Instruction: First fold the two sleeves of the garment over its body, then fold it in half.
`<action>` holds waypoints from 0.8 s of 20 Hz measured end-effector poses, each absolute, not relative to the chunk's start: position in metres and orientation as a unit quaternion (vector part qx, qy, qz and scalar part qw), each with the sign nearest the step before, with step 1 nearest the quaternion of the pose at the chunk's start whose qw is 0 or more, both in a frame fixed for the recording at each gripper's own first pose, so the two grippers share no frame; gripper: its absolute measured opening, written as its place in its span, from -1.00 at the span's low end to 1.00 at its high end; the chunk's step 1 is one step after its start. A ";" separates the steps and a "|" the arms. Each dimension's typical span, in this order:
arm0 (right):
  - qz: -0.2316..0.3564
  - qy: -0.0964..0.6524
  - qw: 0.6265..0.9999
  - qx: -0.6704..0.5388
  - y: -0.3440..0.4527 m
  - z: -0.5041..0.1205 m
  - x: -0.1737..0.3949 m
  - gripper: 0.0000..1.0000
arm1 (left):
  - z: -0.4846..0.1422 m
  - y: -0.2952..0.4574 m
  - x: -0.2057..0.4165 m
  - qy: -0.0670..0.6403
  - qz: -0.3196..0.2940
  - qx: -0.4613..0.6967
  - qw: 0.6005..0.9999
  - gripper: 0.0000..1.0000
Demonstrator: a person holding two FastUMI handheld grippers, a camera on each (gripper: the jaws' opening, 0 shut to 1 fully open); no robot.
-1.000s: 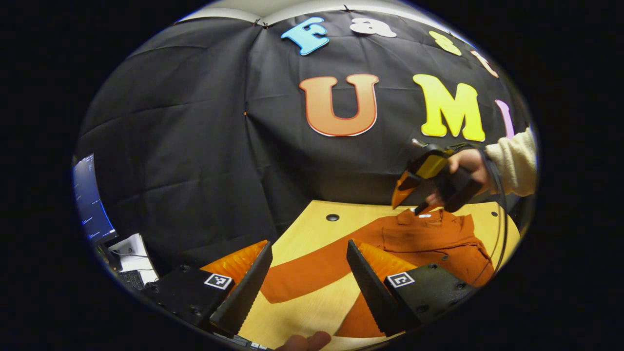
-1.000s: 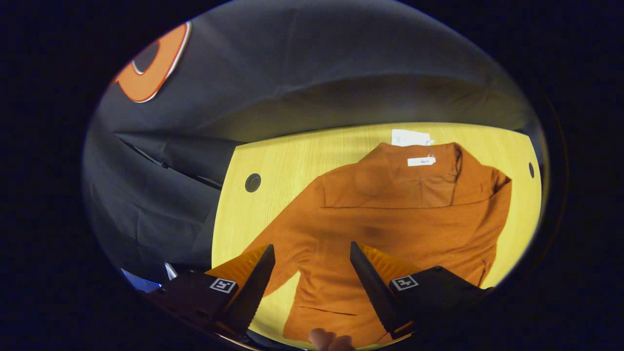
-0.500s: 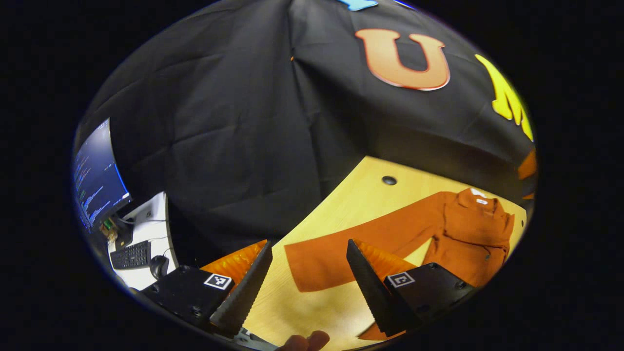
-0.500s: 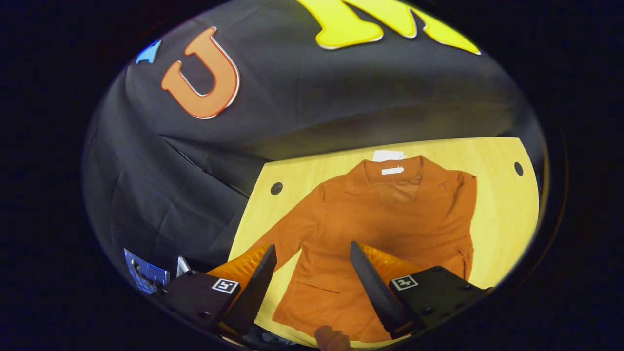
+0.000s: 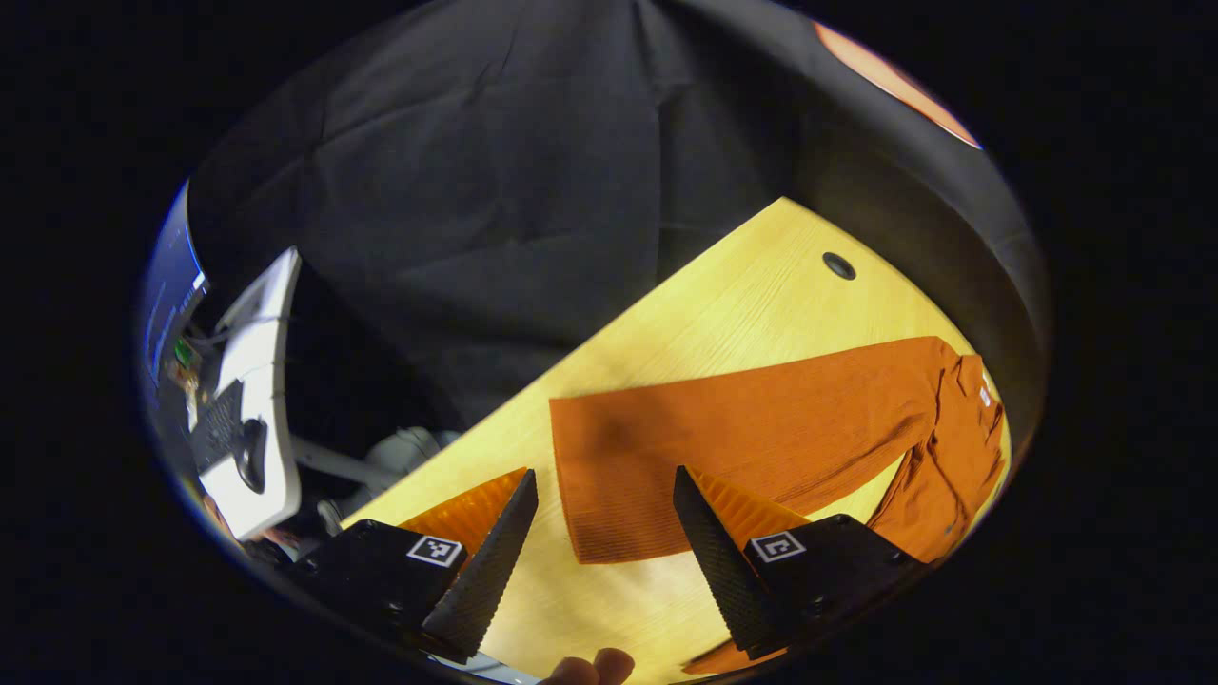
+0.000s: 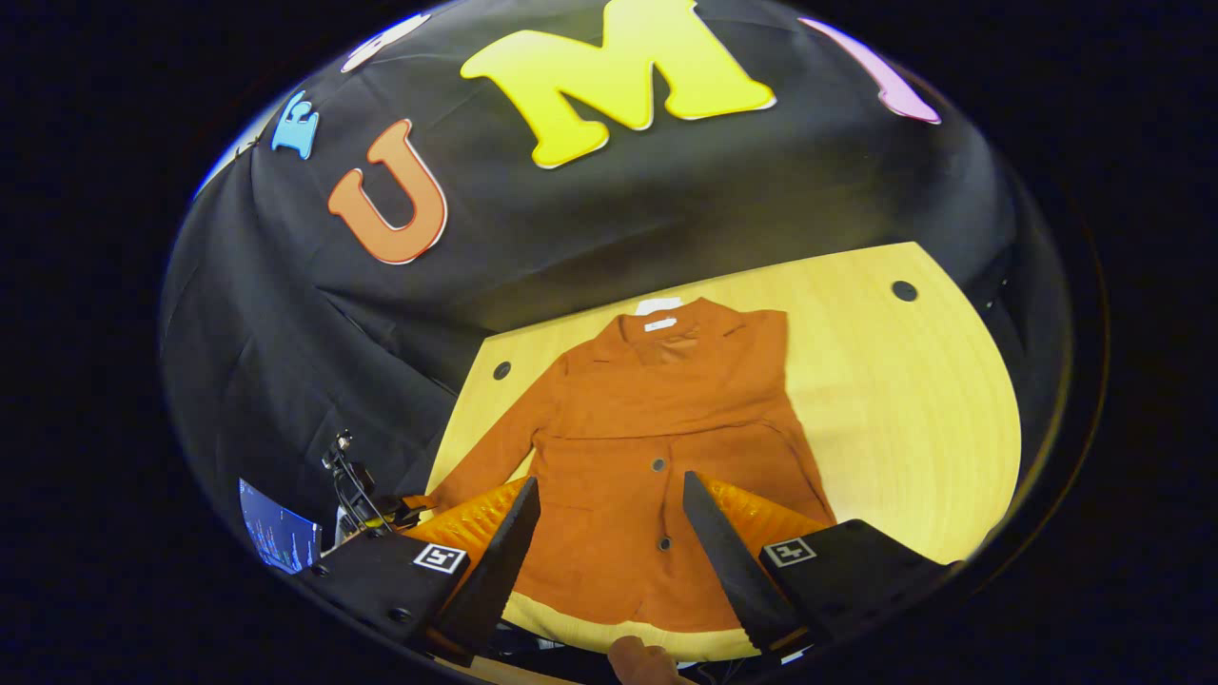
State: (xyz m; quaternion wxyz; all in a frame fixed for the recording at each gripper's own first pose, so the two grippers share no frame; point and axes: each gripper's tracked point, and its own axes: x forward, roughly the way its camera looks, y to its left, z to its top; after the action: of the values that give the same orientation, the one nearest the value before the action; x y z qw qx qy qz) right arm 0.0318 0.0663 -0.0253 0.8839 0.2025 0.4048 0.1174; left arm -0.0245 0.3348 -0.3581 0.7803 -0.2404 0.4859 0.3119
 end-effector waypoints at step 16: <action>0.024 0.371 0.903 0.217 -0.014 -0.041 -0.031 0.94 | -0.384 0.343 -0.016 0.646 0.275 -0.343 0.624 0.75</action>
State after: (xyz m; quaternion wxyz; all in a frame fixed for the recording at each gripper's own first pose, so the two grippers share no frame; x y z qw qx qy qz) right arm -0.0312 -0.0144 -0.0411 0.9027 0.2169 0.3707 0.0243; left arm -0.0162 0.3435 -0.3839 0.6238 -0.3434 0.6459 0.2753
